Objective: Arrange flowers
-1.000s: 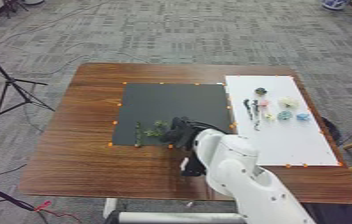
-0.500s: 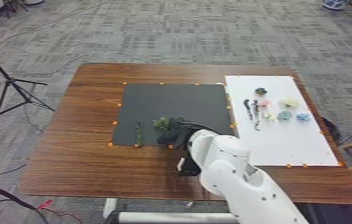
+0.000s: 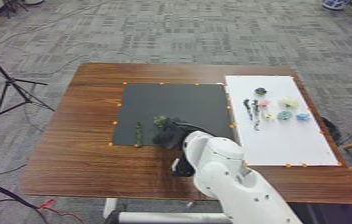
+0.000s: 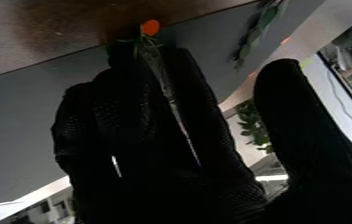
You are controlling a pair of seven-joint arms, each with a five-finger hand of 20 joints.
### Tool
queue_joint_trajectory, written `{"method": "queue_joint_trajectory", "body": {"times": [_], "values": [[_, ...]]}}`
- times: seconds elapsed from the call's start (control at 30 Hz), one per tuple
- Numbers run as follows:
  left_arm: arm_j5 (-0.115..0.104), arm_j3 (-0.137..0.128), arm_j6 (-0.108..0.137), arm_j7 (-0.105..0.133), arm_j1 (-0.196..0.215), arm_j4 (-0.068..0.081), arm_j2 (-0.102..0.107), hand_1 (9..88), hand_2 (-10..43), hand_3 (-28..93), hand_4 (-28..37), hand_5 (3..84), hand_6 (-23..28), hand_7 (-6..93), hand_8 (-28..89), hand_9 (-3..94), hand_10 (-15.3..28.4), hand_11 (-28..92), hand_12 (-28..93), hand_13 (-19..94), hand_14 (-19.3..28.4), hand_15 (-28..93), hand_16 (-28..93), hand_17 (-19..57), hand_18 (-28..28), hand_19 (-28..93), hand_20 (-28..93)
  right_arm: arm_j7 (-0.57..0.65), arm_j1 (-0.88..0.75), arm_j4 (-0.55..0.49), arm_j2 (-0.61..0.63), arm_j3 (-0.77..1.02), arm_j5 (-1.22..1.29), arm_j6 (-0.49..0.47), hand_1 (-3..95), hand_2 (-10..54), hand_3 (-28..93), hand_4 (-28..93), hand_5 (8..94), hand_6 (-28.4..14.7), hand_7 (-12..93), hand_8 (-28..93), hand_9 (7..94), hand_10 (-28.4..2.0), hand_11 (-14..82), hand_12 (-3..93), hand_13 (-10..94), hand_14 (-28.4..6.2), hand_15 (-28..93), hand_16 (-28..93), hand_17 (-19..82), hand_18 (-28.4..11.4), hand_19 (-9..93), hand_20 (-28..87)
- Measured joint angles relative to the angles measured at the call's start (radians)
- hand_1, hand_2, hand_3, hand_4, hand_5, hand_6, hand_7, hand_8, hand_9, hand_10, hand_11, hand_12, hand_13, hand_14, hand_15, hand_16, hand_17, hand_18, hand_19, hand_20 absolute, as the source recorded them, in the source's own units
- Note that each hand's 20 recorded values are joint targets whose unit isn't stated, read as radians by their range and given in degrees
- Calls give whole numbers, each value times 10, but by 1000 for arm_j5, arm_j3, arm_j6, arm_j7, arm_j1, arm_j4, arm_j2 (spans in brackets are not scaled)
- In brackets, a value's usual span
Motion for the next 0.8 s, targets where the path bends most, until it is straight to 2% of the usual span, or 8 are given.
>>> {"method": "queue_joint_trajectory", "body": {"times": [0.13, 0.37, 0.8], "values": [[0, 6, 0, -1, -3, 1, 1, 216, 174, 694, -283, 356, 84, 56, -65, 287, 134, 98, 111, 201, 143, 214, -32, -50, 116, 223, 104, -1, 0, 13, -7, -15, -25, 42, 287, 94, 688, -190, 610, -114, 80, -87, 536, -282, 213, 184, 602, -196, 794, 218, 310, -284, 866, 366], [-2, 9, 0, 0, -4, 2, 2, 216, 173, 695, -283, 355, 84, 56, -66, 287, 134, 98, 111, 201, 143, 213, -32, -50, 116, 223, 105, -1, -2, 13, -8, -24, -43, 53, 293, 68, 678, -190, 624, -75, 89, -96, 518, -283, 193, 180, 594, -200, 792, 216, 310, -284, 864, 352], [-6, 4, 0, 6, 6, 1, -1, 215, 172, 696, -283, 355, 84, 57, -66, 287, 134, 98, 112, 201, 144, 213, -31, -49, 116, 221, 105, 5, -7, -9, 9, -27, -43, 51, 291, 42, 667, -187, 648, -67, 85, -100, 538, -284, 168, 181, 601, -197, 759, 209, 327, -284, 858, 329]]}}
